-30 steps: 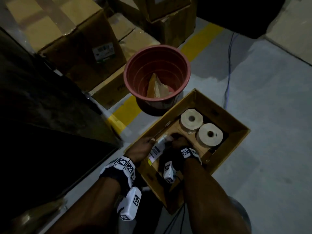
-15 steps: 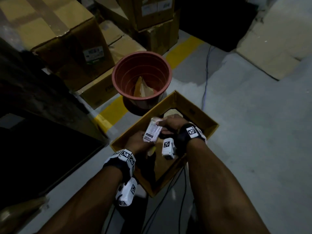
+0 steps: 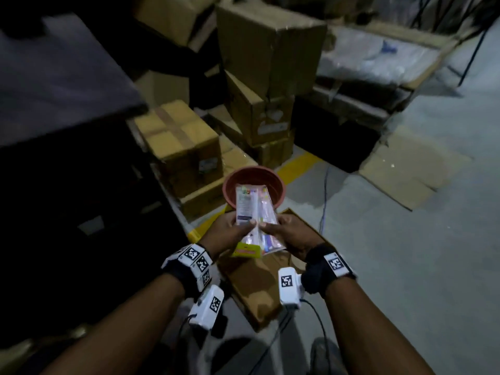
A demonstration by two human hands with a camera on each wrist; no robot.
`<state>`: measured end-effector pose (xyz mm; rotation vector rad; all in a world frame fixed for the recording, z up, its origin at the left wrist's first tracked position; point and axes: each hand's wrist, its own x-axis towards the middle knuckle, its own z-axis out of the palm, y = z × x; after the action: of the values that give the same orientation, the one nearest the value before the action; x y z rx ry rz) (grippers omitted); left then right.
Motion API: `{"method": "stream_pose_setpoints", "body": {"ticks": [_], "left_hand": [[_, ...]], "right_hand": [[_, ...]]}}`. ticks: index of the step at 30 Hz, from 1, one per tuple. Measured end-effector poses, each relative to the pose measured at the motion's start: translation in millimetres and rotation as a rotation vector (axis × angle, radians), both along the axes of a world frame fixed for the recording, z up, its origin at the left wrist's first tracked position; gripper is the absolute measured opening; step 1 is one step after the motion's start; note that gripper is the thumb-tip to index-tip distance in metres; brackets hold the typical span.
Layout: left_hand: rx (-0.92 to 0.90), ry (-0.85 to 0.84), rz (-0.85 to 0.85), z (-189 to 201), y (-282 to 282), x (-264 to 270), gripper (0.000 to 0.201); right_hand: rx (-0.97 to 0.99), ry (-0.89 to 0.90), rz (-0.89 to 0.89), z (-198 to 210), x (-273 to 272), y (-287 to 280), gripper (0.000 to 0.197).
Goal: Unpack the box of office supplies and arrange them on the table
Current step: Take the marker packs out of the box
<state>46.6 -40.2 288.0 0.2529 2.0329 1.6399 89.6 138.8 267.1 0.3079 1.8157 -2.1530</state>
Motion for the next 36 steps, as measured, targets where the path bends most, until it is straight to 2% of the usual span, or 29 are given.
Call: {"method": "stream_pose_setpoints", "body": {"ticks": [5, 9, 13, 15, 16, 18, 21, 23, 24, 27, 30, 33, 36], "left_hand": [[0.057, 0.174, 0.179, 107, -81, 31, 0.018], [0.181, 0.252, 0.228, 180, -148, 65, 0.011], [0.273, 0.359, 0.362, 235, -216, 83, 0.019], [0.261, 0.422, 0.517, 252, -249, 76, 0.012], [0.244, 0.426, 0.61, 257, -265, 68, 0.01], [0.177, 0.414, 0.751, 264, -294, 49, 0.021], [-0.024, 0.392, 0.813, 270, -321, 21, 0.032], [-0.195, 0.368, 0.81, 278, -329, 12, 0.054], [-0.278, 0.363, 0.808, 280, -333, 7, 0.056], [-0.455, 0.38, 0.832, 274, -345, -5, 0.051], [-0.538, 0.457, 0.874, 263, -348, -4, 0.045], [-0.623, 0.568, 0.855, 247, -342, -1, 0.038], [-0.689, 0.647, 0.781, 229, -336, -1, 0.046]], "right_hand": [[0.105, 0.173, -0.138, 108, 13, -60, 0.026], [0.033, 0.278, -0.152, 181, 23, -123, 0.027], [-0.018, 0.372, -0.087, 236, 24, -187, 0.023], [0.023, 0.402, -0.076, 254, 18, -221, 0.02], [0.069, 0.407, -0.064, 261, 12, -239, 0.021], [0.209, 0.402, -0.032, 273, -1, -274, 0.024], [0.374, 0.431, 0.024, 284, -24, -322, 0.031], [0.459, 0.461, 0.049, 286, -41, -346, 0.039], [0.5, 0.476, 0.039, 283, -50, -353, 0.04], [0.636, 0.516, -0.072, 274, -72, -362, 0.032], [0.71, 0.546, -0.205, 270, -71, -360, 0.02], [0.703, 0.556, -0.241, 269, -66, -359, 0.021], [0.725, 0.582, -0.213, 268, -68, -355, 0.035]]}}
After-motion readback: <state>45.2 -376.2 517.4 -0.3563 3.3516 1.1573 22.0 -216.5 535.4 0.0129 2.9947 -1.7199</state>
